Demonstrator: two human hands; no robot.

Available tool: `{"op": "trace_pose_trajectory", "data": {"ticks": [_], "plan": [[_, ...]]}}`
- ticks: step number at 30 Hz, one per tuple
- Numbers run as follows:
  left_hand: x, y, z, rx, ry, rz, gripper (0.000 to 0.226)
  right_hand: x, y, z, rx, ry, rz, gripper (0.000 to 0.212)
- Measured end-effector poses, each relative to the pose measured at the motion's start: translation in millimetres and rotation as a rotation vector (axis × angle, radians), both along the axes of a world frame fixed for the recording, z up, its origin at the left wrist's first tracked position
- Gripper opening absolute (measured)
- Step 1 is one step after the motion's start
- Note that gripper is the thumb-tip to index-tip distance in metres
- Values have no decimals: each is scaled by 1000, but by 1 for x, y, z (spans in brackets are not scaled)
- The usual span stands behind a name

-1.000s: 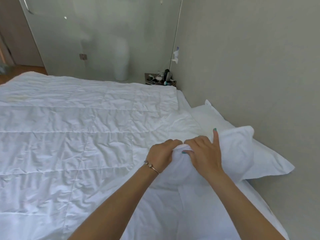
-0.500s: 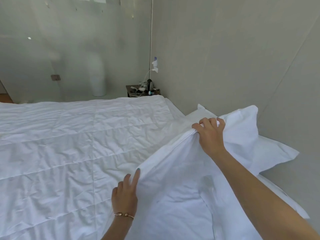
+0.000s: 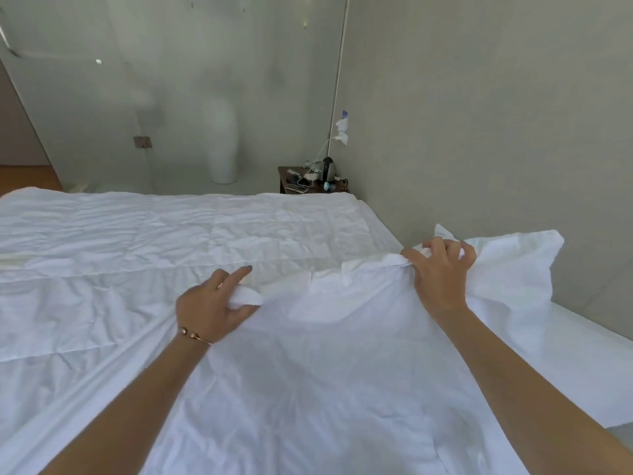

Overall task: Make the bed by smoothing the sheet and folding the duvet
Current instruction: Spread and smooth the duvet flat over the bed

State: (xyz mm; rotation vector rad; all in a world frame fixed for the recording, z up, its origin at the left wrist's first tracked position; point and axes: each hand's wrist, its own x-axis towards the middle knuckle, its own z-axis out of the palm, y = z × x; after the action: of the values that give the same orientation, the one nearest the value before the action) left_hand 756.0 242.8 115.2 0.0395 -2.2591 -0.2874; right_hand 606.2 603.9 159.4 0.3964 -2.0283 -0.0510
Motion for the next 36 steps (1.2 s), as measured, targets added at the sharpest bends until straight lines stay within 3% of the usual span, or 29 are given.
{"op": "trace_pose_trajectory", "data": {"ticks": [3,8,11,13,15,18,20,22,24,28,36], "plan": [[-69,-52,51,-244,27,42,60,-63,-17,-7,-17,-14,89,44],[-208,-137,74,-288,30,279,61,-226,-81,-24,-12,88,274,47],[-300,-166,20,-277,-44,360,58,-342,-132,-52,69,103,244,44],[-356,-179,-36,-181,-138,415,62,-407,-159,-88,182,-63,145,41],[-403,-175,-107,-158,-288,417,69,-441,-184,-130,166,-339,72,47],[-444,-125,-209,-83,-540,345,78,-425,-216,-206,9,-747,154,64],[-456,-79,-262,15,-720,285,82,-400,-225,-261,78,-982,191,66],[-461,-43,-300,21,-900,243,83,-389,-206,-315,230,-1169,97,71],[-466,-27,-324,48,-1021,280,84,-396,-165,-364,245,-1311,-78,74],[-462,-18,-355,78,-1135,390,85,-392,-120,-408,187,-1307,-132,68],[-466,-24,-389,62,-1095,356,85,-391,-135,-439,-24,-1223,-28,61]]}}
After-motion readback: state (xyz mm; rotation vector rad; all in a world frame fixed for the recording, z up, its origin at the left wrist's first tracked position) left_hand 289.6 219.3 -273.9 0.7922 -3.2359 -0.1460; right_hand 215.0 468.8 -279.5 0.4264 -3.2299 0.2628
